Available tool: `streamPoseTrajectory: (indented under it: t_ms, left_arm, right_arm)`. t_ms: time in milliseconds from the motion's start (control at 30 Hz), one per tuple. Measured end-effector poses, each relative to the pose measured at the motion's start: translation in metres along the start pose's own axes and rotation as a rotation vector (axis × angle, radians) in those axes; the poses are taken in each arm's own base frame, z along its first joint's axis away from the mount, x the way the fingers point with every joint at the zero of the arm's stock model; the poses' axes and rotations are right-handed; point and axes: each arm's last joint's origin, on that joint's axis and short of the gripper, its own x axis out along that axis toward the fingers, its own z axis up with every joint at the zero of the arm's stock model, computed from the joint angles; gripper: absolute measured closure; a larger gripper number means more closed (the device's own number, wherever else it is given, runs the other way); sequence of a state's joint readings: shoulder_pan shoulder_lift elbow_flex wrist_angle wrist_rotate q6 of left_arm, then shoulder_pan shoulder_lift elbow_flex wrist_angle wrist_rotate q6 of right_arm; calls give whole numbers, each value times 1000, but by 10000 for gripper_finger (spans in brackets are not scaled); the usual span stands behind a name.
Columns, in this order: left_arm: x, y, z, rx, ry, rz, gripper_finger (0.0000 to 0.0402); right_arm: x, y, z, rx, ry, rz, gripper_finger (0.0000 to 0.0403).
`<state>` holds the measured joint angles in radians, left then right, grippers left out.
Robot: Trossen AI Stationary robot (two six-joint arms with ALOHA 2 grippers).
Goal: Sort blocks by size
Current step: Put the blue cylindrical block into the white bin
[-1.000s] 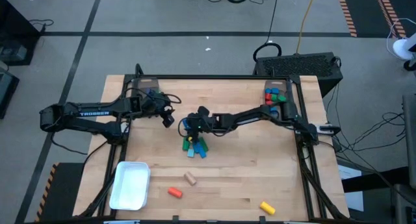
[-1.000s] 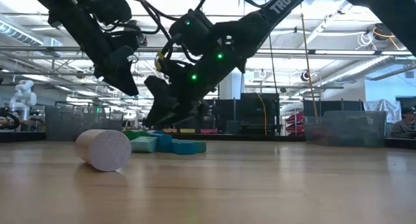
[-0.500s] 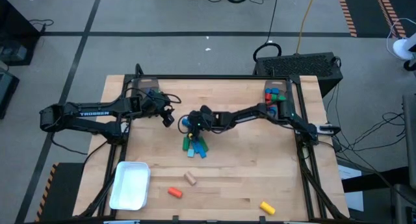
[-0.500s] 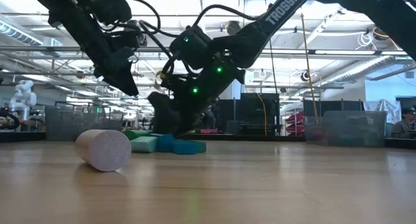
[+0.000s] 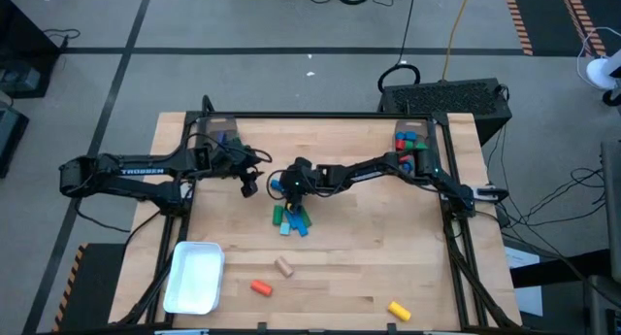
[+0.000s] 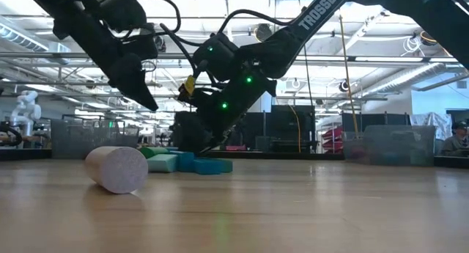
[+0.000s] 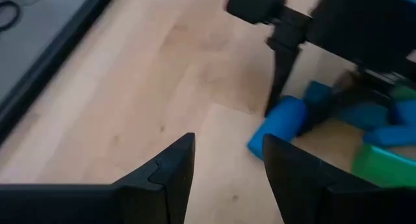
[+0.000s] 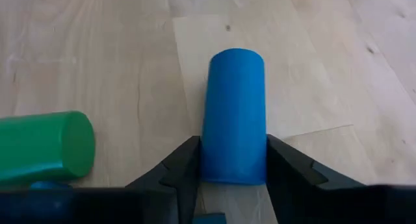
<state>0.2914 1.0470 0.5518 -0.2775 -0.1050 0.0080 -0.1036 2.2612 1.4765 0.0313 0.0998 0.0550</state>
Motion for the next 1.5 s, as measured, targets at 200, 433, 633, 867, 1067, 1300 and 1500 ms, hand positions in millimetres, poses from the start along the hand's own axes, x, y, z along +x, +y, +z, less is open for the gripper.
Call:
streamPoseTrajectory:
  t_ms: [200, 433, 633, 867, 1067, 1300, 1500]
  left_arm:
    - [0, -3, -1, 19, 2, -86, 219]
    - [0, -7, -1, 34, 0, -170, 219]
    - [2, -15, -1, 59, 4, -225, 219]
    - [16, -20, -2, 67, 35, -235, 219]
    - [34, -24, -7, 80, 88, -273, 219]
    - [45, -25, -5, 145, 60, -276, 219]
    - [45, -25, -4, 170, 40, -271, 228]
  right_arm:
    - [-2, 0, 2, -41, -9, 2, 284]
    - [-20, 0, 20, -85, -67, 3, 273]
    - [-36, 2, 33, -106, -109, 69, 279]
    - [-39, 11, 34, -161, -113, 91, 278]
    - [-39, 15, 34, -192, -121, 92, 278]
    - [-39, 15, 34, -207, -121, 91, 278]
    - [-39, 14, 34, -210, -122, 88, 278]
